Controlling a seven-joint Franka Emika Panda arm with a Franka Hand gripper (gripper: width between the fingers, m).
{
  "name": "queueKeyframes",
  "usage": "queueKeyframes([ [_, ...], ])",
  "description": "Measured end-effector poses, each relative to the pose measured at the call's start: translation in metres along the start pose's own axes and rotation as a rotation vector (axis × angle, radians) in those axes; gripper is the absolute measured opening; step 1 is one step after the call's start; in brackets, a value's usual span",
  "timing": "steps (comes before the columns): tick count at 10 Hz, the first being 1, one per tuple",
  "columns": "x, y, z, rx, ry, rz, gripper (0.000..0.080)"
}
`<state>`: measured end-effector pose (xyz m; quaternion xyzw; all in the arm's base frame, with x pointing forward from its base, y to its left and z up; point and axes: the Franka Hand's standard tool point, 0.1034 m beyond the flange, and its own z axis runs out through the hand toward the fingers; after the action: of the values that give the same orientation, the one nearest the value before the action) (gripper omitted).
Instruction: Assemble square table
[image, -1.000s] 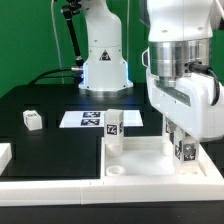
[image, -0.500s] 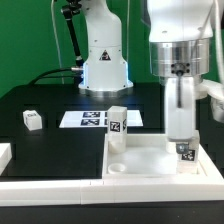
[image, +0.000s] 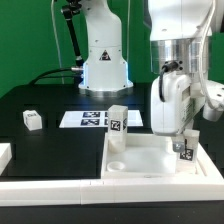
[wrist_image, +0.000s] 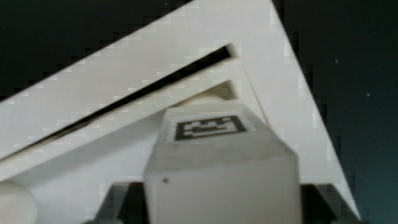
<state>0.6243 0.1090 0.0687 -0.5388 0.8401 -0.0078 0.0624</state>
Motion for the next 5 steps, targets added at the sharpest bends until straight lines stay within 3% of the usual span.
queueKeyframes([
  [1, 0.0001, 0.0002, 0.0005, 0.000, 0.001, 0.000, 0.0304],
  [2, 0.0004, 0.0004, 0.0011, -0.001, 0.002, -0.001, 0.0486],
  [3, 0.0005, 0.0006, 0.0015, -0.001, 0.002, -0.001, 0.0594],
  [5, 0.0021, 0.0016, -0.0058, 0.004, -0.006, -0.073, 0.0638],
])
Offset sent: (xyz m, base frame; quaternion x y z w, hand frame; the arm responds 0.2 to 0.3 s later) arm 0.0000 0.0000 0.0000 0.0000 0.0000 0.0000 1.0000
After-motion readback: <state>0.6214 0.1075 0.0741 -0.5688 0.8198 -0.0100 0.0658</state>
